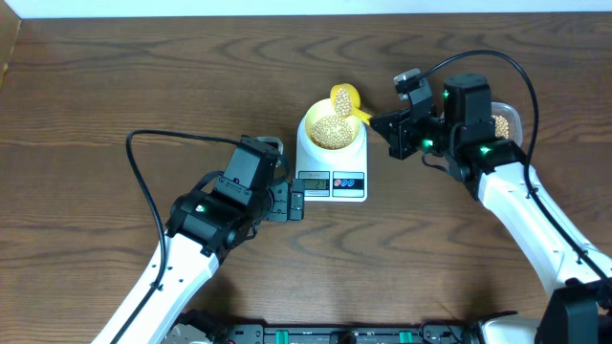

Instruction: Scoop item into bowl and weigh 50g on scale

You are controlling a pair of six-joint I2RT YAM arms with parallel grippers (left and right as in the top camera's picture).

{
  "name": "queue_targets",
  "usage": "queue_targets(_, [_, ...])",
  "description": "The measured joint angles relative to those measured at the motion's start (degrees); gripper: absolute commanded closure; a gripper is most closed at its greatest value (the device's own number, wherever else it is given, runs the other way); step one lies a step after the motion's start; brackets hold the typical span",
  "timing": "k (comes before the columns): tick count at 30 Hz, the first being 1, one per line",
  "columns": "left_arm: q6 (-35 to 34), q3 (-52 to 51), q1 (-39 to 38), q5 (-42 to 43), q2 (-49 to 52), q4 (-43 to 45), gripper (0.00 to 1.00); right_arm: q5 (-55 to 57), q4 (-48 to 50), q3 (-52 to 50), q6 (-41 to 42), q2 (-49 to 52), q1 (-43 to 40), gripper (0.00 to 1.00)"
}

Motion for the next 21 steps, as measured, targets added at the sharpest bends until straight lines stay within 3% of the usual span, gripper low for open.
queue_targets(21, [0.0, 0.0, 0.0, 0.0, 0.0, 0.0, 0.02, 9.2, -0.9, 0.0, -4.3, -0.3, 3.8, 0.99])
